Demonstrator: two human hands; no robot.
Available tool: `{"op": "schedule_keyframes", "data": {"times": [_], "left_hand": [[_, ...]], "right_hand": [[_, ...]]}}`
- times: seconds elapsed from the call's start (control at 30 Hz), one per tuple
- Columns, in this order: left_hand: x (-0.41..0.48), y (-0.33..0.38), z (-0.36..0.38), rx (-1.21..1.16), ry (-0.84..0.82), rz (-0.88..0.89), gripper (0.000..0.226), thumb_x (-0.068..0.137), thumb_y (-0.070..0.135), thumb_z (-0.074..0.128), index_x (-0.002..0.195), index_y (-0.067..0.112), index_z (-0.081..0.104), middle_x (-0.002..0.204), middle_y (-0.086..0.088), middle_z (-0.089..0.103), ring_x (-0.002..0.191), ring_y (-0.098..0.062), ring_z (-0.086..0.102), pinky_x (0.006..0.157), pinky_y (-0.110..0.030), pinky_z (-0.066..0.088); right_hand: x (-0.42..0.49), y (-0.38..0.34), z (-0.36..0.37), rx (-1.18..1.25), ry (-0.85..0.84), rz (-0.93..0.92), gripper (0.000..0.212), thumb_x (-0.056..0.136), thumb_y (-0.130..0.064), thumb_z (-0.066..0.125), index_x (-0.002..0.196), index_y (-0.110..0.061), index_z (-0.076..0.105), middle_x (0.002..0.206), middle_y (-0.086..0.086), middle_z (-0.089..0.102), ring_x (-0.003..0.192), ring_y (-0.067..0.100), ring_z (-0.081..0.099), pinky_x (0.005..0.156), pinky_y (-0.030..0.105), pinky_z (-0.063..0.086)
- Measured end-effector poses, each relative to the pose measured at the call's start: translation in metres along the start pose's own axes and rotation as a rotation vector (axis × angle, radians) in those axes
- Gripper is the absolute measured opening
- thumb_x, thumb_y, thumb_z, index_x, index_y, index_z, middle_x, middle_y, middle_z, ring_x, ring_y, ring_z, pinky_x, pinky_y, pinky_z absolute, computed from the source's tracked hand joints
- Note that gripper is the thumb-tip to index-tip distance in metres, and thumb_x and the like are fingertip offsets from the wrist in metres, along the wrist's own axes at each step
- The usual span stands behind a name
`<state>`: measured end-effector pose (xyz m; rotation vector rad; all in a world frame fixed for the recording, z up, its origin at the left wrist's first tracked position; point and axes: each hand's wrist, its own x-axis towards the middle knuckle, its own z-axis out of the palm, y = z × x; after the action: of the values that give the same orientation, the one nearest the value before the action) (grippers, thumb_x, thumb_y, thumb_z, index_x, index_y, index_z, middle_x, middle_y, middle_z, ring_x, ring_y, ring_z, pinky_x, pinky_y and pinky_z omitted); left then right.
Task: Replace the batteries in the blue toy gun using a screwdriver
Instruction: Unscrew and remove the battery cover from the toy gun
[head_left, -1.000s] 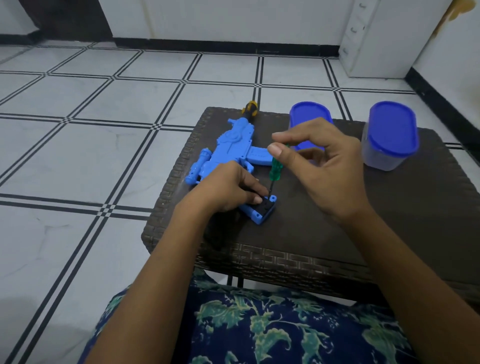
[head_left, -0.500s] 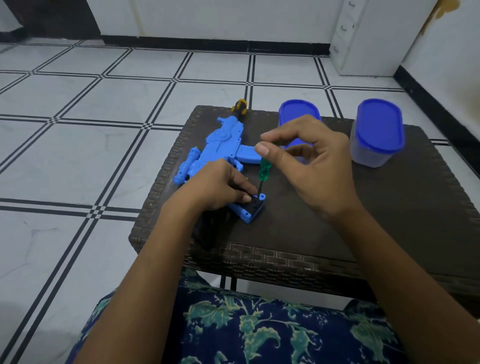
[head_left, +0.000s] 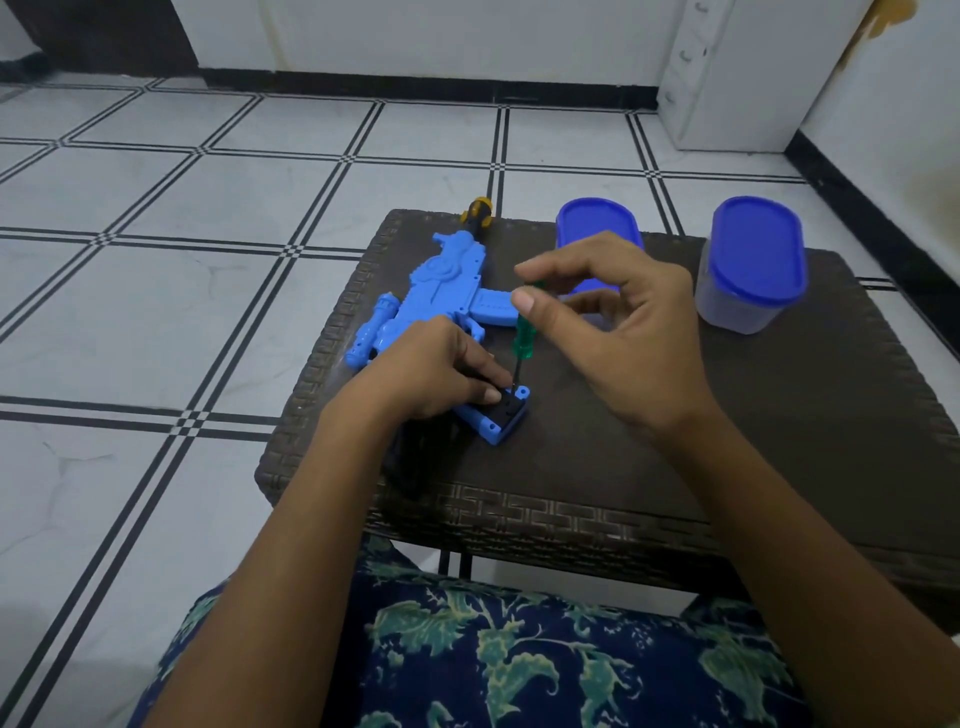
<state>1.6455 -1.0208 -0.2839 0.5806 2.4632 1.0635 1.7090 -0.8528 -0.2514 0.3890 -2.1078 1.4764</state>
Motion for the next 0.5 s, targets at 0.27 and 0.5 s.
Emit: {"op": "schedule_keyframes", "data": {"times": [0.27, 0.5], "left_hand": [[0.0000, -0.0001, -0.0004, 0.013, -0.001, 0.002, 0.022, 0.074, 0.013, 0.079, 0.082, 0.033, 0.076, 0.096, 0.012, 0.073, 0.100, -0.005, 0.064, 0.099, -0.032, 0.048], [-0.0007, 0.0012, -0.0006, 0.002, -0.001, -0.003, 0.024, 0.074, 0.010, 0.079, 0.083, 0.032, 0.077, 0.099, 0.012, 0.073, 0.104, -0.003, 0.063, 0.100, -0.030, 0.047]], "right_hand": [[-0.0025, -0.0005, 0.0025, 0.018, 0.010, -0.017, 0.014, 0.079, -0.015, 0.079, 0.092, -0.014, 0.073, 0.094, 0.003, 0.065, 0.093, 0.017, 0.063, 0.068, 0.028, 0.054], [-0.0010, -0.0010, 0.0001, 0.060, 0.008, 0.032, 0.018, 0.086, 0.003, 0.064, 0.100, -0.005, 0.071, 0.095, 0.007, 0.073, 0.091, 0.016, 0.069, 0.075, 0.033, 0.058]]}}
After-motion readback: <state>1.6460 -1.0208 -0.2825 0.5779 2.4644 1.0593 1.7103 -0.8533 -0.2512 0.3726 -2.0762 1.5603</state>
